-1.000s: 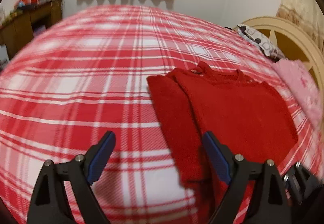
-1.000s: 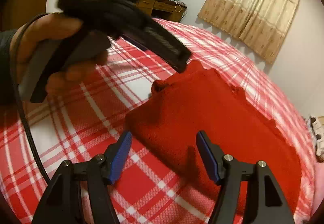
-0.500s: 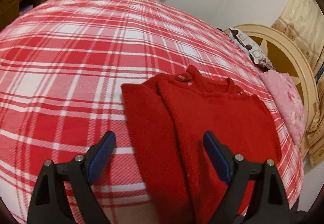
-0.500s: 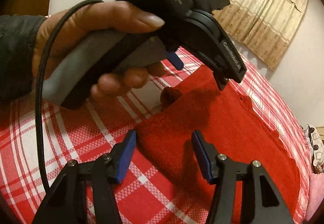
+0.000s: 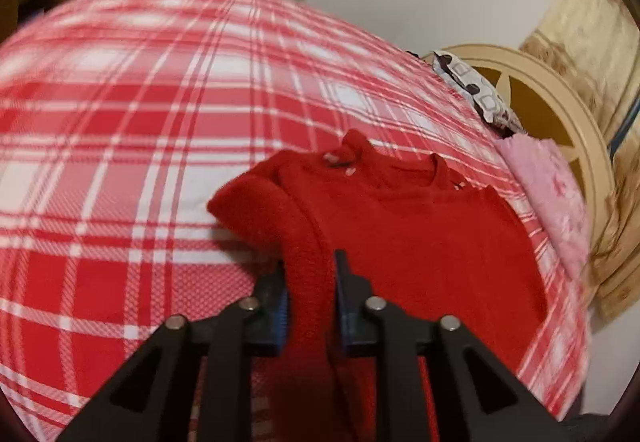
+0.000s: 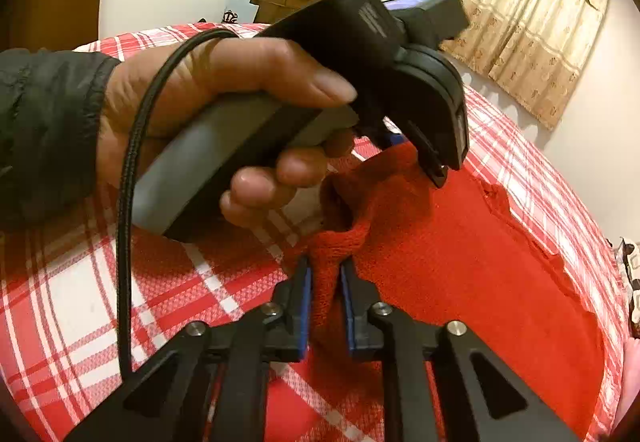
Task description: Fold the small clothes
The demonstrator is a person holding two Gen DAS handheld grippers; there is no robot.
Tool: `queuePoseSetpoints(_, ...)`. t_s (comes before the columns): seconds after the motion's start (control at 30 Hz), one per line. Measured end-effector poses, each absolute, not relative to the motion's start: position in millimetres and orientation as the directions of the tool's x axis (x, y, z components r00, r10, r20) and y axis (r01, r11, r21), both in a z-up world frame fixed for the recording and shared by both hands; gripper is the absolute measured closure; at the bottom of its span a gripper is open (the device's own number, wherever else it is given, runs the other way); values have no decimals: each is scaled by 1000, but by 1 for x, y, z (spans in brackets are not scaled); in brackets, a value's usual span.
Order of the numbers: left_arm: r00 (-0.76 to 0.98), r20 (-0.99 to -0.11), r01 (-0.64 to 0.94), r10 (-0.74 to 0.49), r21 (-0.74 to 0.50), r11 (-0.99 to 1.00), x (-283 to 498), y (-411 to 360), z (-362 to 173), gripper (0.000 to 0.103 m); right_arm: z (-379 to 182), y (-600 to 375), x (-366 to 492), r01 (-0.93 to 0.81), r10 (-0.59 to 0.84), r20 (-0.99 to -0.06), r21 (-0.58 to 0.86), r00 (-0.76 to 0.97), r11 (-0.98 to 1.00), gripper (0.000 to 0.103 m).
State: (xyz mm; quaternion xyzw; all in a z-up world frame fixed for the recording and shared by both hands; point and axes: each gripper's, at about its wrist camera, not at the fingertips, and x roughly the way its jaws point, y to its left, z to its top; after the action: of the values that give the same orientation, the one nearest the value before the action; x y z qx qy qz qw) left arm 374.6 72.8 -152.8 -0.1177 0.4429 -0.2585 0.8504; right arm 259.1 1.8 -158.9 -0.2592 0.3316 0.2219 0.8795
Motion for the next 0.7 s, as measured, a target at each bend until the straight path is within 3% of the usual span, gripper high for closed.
queuePoseSetpoints(0.23,435,-613,225,-660,-636,739,382,97,-152,87,-144,-33,252,-531,272,-677,-206,684,822,95)
queuePoseSetpoints(0.7,446,-525,332,-725,-655,679,376,38,-95,89,-106,-104,235,-409,255,-584,-146,770,901,96)
